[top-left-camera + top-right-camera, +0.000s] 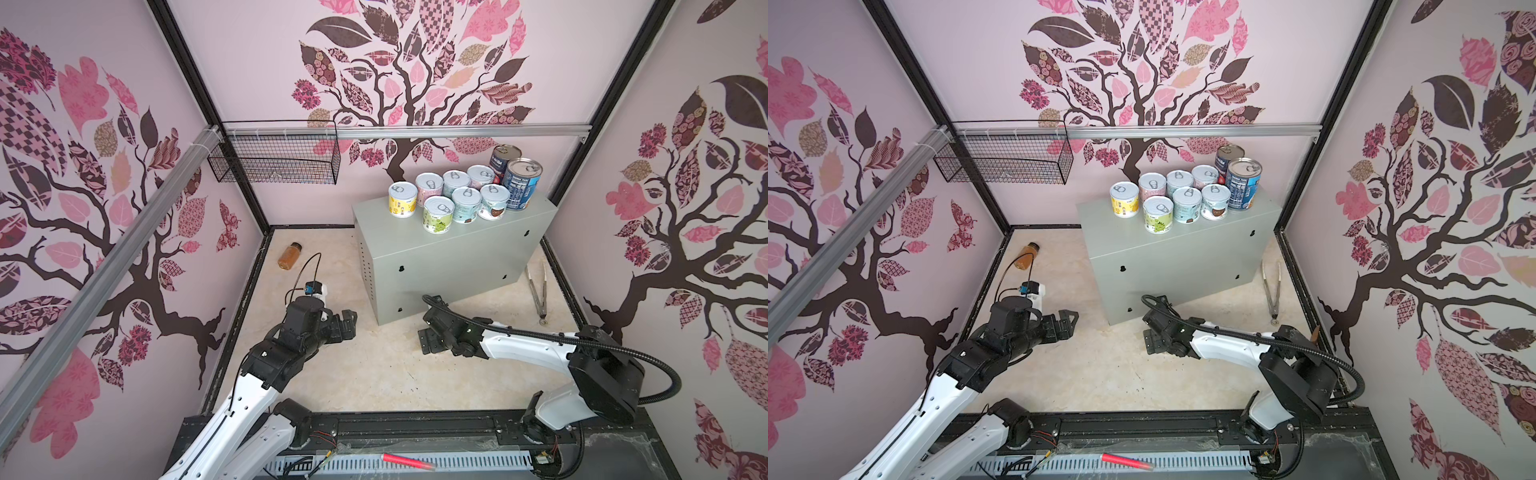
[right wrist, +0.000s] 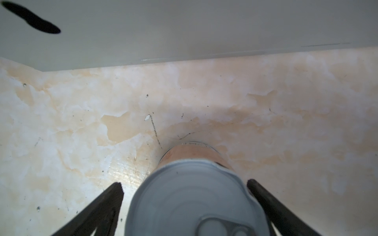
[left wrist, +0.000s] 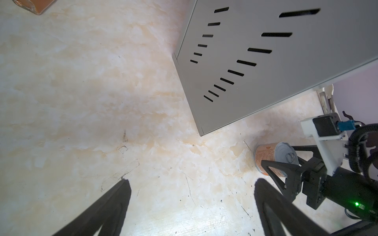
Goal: Place and organize the canned foods onto the counter
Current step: 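Lift the pink-labelled can with the right gripper and carry it toward the cabinet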
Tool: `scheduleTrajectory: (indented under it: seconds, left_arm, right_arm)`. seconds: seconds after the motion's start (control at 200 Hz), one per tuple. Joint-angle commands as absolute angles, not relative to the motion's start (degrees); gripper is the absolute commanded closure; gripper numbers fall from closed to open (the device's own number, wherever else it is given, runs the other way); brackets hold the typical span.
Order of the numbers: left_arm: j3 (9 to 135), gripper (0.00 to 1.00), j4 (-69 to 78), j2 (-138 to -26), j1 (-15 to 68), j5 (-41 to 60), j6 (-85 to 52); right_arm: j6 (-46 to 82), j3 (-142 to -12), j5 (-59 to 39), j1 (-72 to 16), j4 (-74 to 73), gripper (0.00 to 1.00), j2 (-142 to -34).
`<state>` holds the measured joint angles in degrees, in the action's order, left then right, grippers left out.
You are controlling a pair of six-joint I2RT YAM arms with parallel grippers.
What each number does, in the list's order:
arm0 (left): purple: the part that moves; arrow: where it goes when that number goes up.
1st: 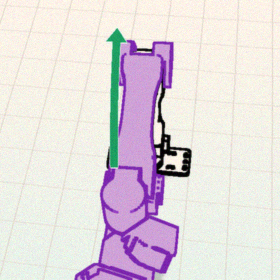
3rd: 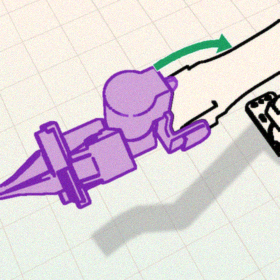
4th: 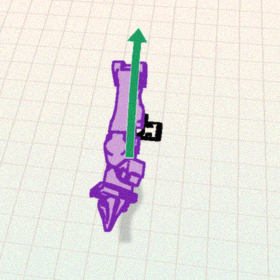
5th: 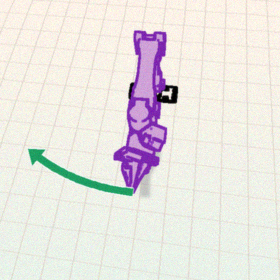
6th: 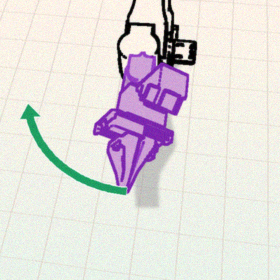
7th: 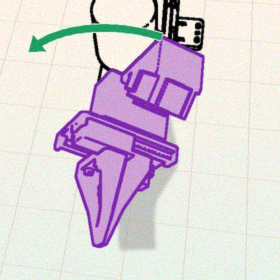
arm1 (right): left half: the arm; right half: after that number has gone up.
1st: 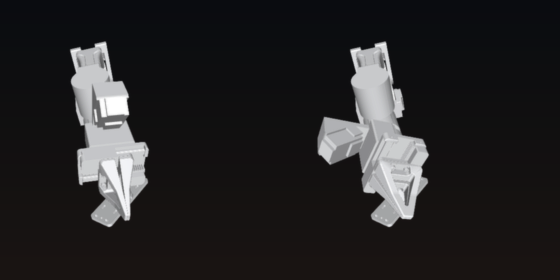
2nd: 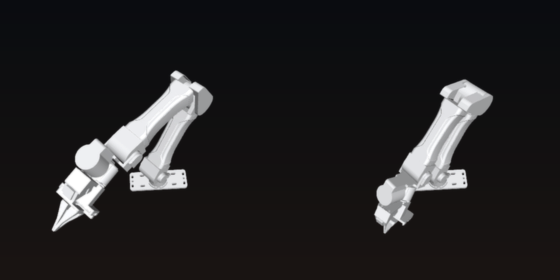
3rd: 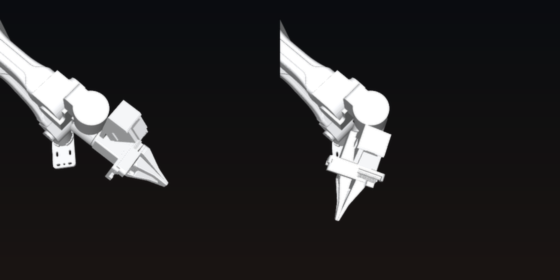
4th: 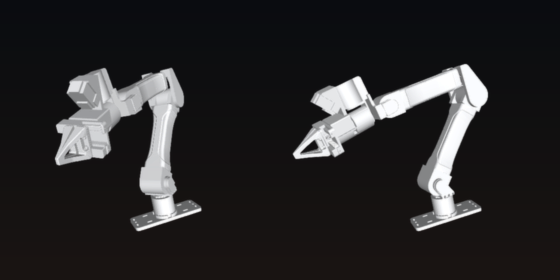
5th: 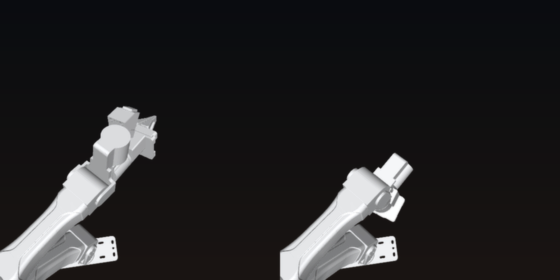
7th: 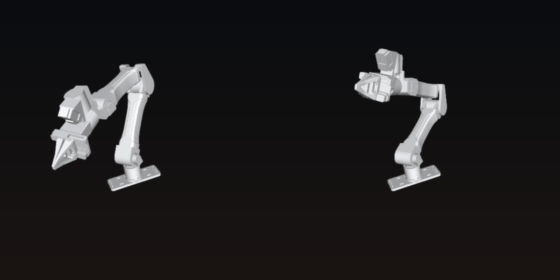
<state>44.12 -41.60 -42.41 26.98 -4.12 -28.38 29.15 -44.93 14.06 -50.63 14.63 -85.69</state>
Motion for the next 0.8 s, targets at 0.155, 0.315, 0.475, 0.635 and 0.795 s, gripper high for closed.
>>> scheduleTrajectory:
  seconds: [0.155, 0.315, 0.475, 0.635, 0.795]
  left_arm:
    - [42.59, 0.02, -40.39, -42.61, 26.79, -5.14, -27.61]
    - [42.45, 0.02, -40.51, -42.45, 26.8, -5.82, -27.59]
    - [42.32, 0.02, -40.61, -42.53, 26.8, -6.82, -27.5]
    - [42.31, 0.02, -40.74, -42.84, 26.8, -7.43, -27.59]
    - [42.3, 0.02, -40.78, -42.72, 26.81, -7.91, -27.6]
  right_arm:
    - [25.75, -40.88, 19.31, -52.44, 9.05, 0.0, -78.97]
    - [23.72, -32.39, 27.3, -55.41, 1.26, 0.0, -71.72]
    - [21.43, -20.08, 30.71, -59.14, -13.04, 0.0, -63.81]
    - [17.7, -11.31, 33.36, -63.23, -27.04, 0.0, -60.81]
    - [16.76, -3.73, 33.75, -64.4, -41.78, 0.0, -61.34]
